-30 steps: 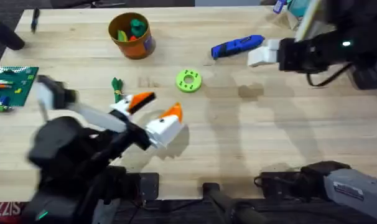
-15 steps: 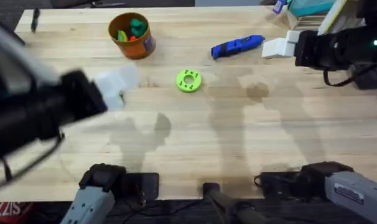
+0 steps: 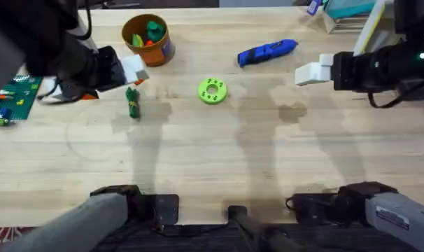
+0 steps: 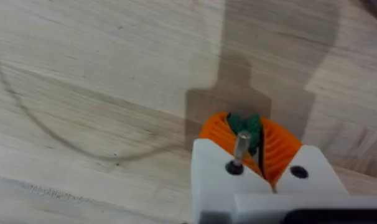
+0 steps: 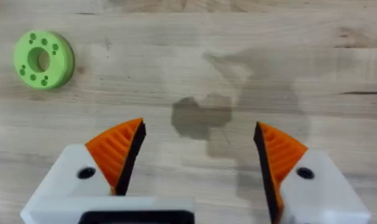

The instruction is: Pick up the gripper from the table and insert it into the empty holder that is missing its gripper. Then pick up a screw, insert it into the mounting hole, and use the screwdriver to tighten it. Finally, clean up the table by picking up the vegetable and placing it into the bucket.

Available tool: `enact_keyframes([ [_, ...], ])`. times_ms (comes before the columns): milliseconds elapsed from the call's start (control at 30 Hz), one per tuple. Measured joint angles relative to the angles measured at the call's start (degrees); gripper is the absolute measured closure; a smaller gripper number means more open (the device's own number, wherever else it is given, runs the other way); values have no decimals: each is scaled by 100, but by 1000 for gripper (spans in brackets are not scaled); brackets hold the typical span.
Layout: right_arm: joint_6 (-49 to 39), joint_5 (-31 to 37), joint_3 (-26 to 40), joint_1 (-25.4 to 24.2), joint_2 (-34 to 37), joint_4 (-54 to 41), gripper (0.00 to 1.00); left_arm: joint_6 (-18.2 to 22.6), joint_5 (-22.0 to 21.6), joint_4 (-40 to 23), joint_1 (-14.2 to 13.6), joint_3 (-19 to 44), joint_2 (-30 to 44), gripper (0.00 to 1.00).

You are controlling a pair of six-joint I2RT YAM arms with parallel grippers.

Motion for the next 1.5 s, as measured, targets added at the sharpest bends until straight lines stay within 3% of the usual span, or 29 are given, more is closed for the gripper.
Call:
enact_keyframes([
  [200,-17,0,0,0,0,0,8,347,41,626,599,0,1550,33],
  [467,-18,0,0,0,0,0,9,843,271,1584,715,4,3054,15],
  [567,-16,0,0,0,0,-2,9,939,331,1683,726,94,3132,16],
  [633,-15,0,0,0,0,0,8,978,380,1702,724,130,3177,173],
  [800,-14,0,0,0,0,-2,9,998,353,1813,756,193,3205,940],
  [833,-15,-2,0,0,0,-1,8,1009,360,1831,750,195,3215,969],
  [967,-14,-2,0,0,0,-2,8,1012,345,1706,728,278,3260,964],
  [1100,-14,0,0,0,0,0,8,1063,336,1151,728,691,3496,965],
  [1300,-14,-2,0,0,0,-1,8,1193,343,361,724,2038,3659,965],
  [1500,-14,-2,0,0,0,2,10,1258,585,401,711,3370,3635,965],
])
